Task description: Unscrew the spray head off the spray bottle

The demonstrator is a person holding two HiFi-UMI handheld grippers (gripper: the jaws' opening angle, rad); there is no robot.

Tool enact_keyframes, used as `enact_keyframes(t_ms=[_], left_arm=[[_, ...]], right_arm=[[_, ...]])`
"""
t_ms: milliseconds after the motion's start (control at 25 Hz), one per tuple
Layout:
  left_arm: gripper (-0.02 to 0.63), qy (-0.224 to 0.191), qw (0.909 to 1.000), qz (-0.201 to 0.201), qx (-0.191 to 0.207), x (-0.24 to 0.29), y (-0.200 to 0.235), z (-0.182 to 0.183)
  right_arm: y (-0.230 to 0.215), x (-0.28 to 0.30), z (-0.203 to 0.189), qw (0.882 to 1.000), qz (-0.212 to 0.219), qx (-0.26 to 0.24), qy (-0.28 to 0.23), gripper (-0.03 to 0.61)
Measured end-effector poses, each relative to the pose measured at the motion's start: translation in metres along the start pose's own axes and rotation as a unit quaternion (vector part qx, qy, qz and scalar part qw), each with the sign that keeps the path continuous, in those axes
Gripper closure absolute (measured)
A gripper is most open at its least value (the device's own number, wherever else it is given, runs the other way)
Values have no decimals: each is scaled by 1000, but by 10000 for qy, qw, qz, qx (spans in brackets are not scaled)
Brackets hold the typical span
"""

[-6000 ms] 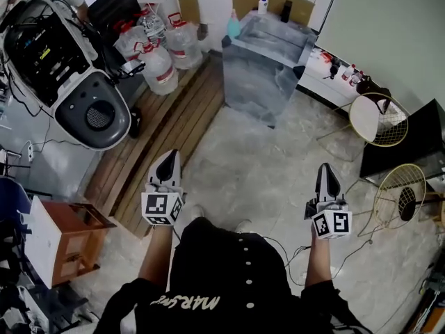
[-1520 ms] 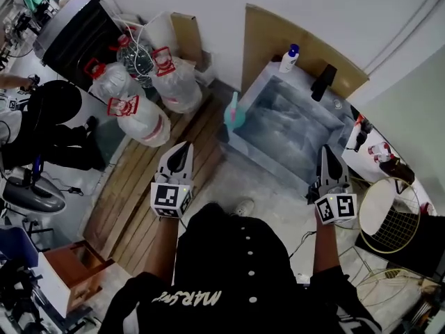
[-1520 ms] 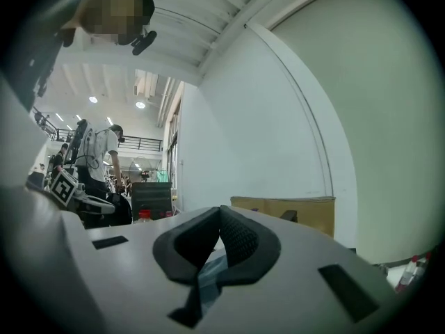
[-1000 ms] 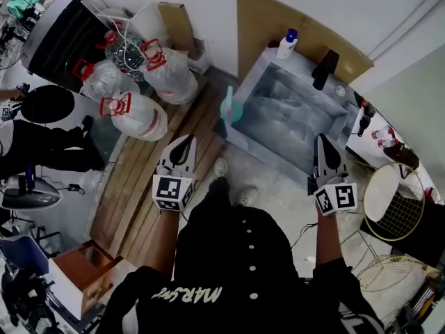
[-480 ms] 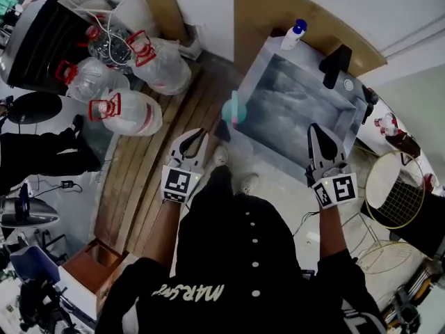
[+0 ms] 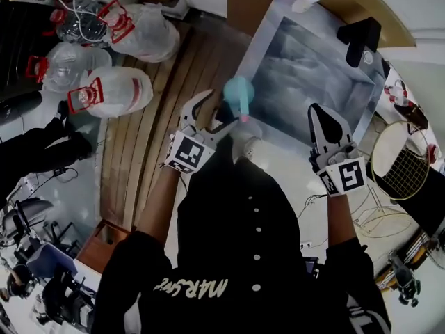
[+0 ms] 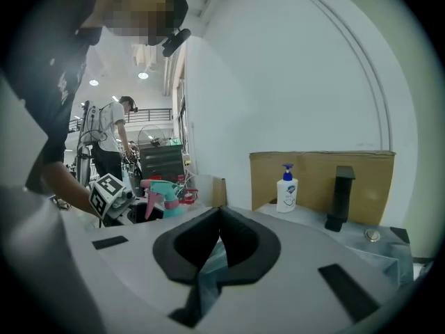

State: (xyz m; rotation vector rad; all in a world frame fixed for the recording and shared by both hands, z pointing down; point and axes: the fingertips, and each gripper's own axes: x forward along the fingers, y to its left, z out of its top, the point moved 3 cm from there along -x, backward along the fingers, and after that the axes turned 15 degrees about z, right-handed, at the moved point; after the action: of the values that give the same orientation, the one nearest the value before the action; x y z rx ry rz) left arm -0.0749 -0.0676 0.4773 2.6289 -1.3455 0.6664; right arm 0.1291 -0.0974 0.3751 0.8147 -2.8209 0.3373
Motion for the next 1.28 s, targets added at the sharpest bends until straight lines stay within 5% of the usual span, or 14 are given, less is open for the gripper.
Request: enact_keyframes(t_ms=[640,1200,1280], left_arm=[[216,-262,9967,-763,36,68,-4,-13],[218,-308,9977,-597,48,70,-4,-15],[218,-288,9979,-586,46,70,-4,-15]], right_arm=[[-14,47,-13,9997,152,135,112,566],[15,73,26,9967,552,358,-470,565],[31,80,43,9929,823,480,-714,502]])
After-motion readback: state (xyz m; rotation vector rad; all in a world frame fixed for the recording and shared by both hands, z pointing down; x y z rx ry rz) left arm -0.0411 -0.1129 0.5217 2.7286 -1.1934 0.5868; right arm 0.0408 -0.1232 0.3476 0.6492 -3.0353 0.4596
